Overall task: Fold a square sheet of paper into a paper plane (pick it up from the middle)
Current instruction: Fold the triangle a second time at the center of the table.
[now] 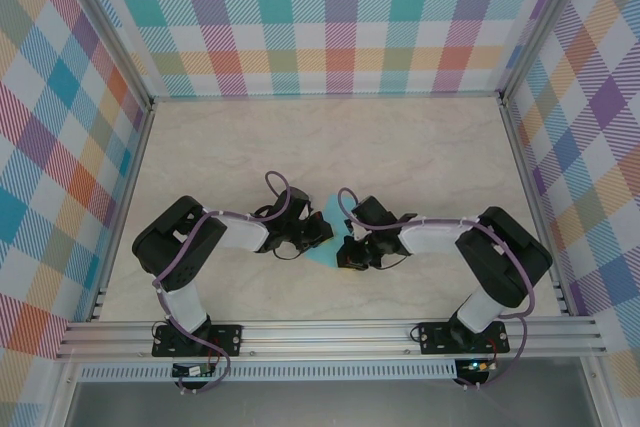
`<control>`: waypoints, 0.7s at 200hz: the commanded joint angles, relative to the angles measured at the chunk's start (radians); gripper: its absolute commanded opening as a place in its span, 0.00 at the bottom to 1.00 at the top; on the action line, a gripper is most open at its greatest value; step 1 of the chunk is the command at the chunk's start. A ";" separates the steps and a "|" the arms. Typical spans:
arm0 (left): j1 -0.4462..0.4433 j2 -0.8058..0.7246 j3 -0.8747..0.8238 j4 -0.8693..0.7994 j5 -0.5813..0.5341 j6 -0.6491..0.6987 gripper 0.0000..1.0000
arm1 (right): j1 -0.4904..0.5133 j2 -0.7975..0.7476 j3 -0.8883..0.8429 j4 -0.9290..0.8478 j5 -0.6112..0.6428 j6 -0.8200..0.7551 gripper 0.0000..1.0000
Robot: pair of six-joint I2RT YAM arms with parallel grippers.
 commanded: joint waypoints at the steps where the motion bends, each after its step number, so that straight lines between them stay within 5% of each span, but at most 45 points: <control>1: -0.015 0.025 -0.016 -0.104 -0.028 0.012 0.00 | -0.002 -0.014 -0.039 -0.068 -0.016 -0.001 0.09; 74: -0.015 0.027 -0.021 -0.092 -0.021 0.013 0.00 | -0.002 -0.138 0.022 -0.063 0.026 0.046 0.07; 140: -0.015 0.028 -0.010 -0.088 -0.014 0.012 0.00 | 0.003 0.032 0.107 0.068 0.009 0.135 0.05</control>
